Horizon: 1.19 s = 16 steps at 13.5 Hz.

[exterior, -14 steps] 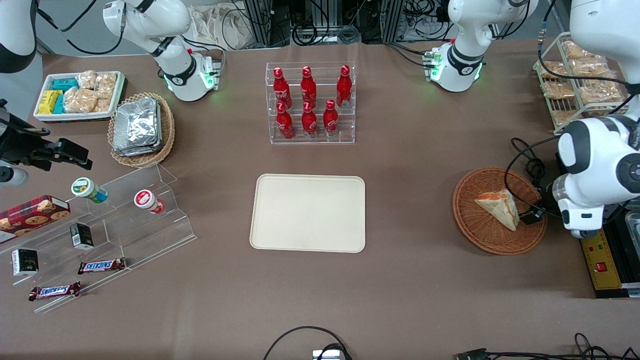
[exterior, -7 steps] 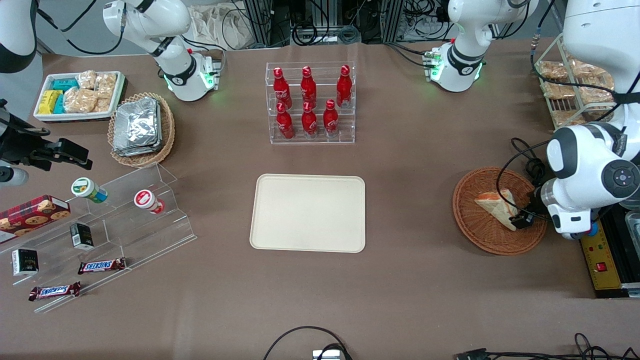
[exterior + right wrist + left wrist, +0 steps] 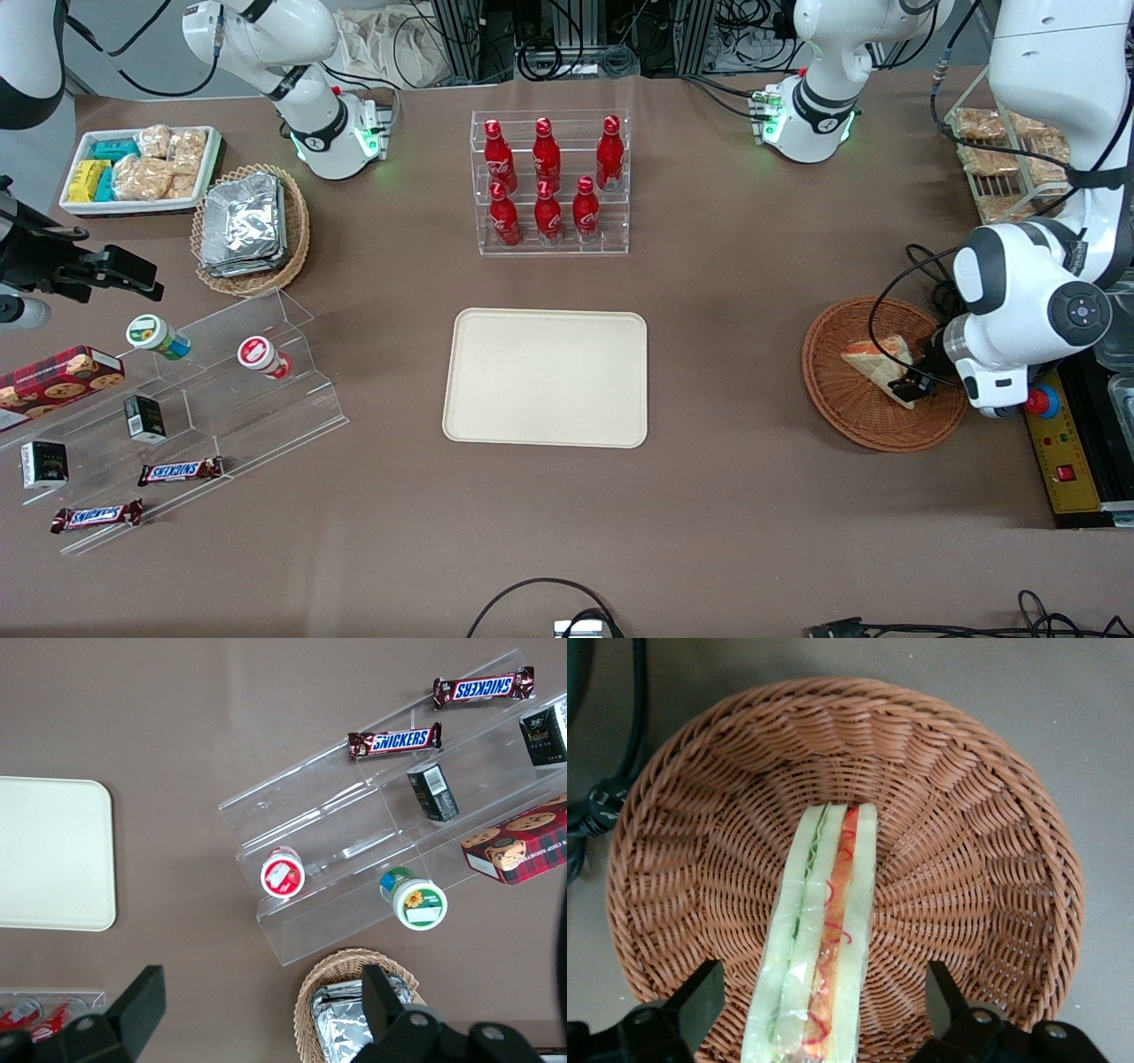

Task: Place sandwich from basket to tray
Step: 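Close the left gripper on the sandwich and lift it from the basket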

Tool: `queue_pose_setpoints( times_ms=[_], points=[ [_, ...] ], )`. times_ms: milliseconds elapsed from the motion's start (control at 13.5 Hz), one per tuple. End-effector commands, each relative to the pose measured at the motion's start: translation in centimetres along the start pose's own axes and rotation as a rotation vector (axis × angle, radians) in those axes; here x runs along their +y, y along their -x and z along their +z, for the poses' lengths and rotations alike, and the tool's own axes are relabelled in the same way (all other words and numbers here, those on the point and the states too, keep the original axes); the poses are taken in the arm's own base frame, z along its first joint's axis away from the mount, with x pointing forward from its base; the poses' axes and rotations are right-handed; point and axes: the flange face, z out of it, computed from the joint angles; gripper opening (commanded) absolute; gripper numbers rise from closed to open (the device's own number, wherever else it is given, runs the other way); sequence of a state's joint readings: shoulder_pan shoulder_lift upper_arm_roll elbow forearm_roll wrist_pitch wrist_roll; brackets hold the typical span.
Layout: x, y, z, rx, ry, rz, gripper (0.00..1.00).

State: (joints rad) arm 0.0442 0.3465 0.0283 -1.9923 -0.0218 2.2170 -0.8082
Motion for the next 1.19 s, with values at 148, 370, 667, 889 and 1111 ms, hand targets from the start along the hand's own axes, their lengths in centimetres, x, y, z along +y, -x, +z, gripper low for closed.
queue_pose_setpoints(
  times_ms=[148, 370, 667, 889, 1111],
  points=[
    [-0.6, 1.0, 1.5, 0.006, 0.020, -0.021, 1.00],
    [-1.0, 1.2, 2.9, 0.007, 0.019, -0.022, 1.00],
    [-1.0, 1.2, 2.8, 0.006, 0.017, -0.019, 0.13],
    [-0.6, 0.9, 1.2, 0.024, 0.033, -0.003, 0.00],
    [0.5, 0.7, -3.1, 0.021, 0.019, 0.045, 0.00]
  ],
)
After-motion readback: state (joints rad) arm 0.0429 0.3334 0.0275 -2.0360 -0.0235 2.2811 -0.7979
